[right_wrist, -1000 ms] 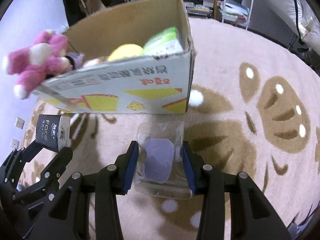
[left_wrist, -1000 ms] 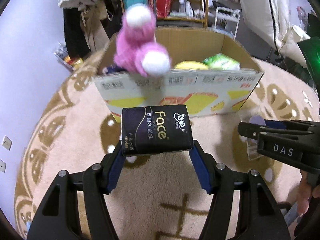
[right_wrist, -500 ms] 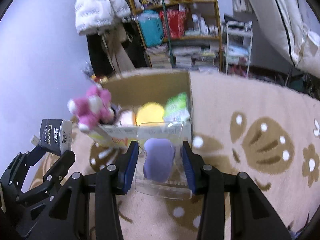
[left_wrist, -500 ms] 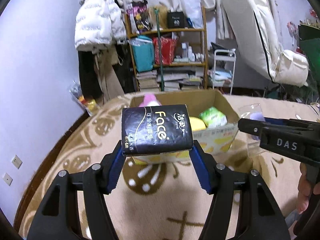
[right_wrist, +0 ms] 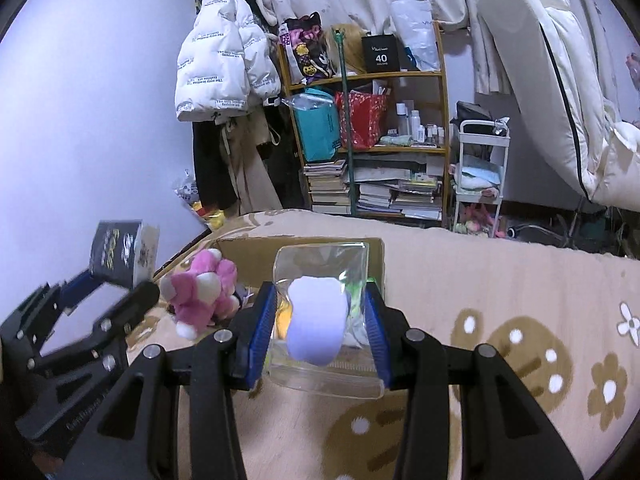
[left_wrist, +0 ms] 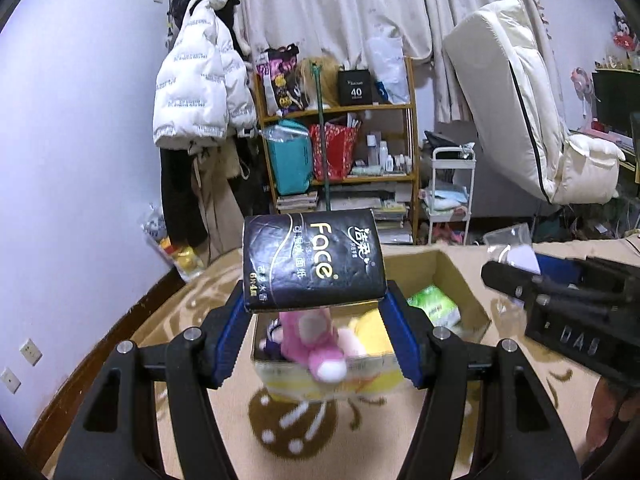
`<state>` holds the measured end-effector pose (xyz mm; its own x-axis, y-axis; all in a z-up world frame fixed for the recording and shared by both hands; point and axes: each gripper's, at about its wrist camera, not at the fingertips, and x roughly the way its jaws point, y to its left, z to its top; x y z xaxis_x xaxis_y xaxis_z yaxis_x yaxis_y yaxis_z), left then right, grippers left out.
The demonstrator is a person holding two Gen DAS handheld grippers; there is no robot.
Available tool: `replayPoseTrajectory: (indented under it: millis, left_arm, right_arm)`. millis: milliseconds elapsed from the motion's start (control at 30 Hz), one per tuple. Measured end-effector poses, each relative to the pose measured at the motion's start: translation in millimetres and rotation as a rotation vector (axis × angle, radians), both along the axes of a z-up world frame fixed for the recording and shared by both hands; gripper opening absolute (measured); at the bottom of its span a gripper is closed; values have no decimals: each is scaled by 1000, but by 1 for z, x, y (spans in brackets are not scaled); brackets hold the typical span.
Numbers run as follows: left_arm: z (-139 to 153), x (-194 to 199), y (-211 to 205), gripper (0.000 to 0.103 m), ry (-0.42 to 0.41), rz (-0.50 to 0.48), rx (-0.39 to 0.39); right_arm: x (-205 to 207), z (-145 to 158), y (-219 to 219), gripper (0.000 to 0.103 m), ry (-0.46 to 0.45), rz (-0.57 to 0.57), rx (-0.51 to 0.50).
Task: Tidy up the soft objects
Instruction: 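Carry both items over the box and open both tools to drop them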
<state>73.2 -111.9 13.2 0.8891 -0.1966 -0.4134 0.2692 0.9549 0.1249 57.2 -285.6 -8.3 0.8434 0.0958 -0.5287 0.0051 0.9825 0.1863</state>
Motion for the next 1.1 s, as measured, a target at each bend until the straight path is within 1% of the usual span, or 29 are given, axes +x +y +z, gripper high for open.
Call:
replayPoseTrajectory:
  millis: [133, 267, 433, 500, 567, 667, 833, 933, 1100]
  left_arm:
    - [6, 11, -10, 63, -9, -24, 15]
    - [7, 26, -18, 63, 9, -41, 14]
    - [-1, 44, -21, 63, 66, -58, -5]
    - [-5, 51, -20, 63, 98, -82, -16]
    - [-8, 57, -19, 63, 121, -98, -30]
    - [-13, 60, -20, 63, 119, -92, -14]
    - [-18, 67, -24, 64, 145, -99, -7]
    - [-22, 72, -22, 64, 172, -101, -24]
    - [-26, 75, -19, 65, 188, -80, -37]
  right_arm:
    - [11, -1, -1, 46, -11, -4, -14]
    - [23, 1, 0, 46, -32, 5, -41]
    - [31, 2, 3, 47, -56, 18, -75]
    - [34, 0, 4, 47, -60, 21, -88]
    - [37, -5, 2, 47, -45, 23, -92]
    - [44, -17, -2, 47, -10, 18, -76]
    - [54, -34, -7, 47, 34, 15, -42]
    - [58, -43, -10, 47, 67, 15, -37]
    - [59, -49, -11, 48, 86, 18, -36]
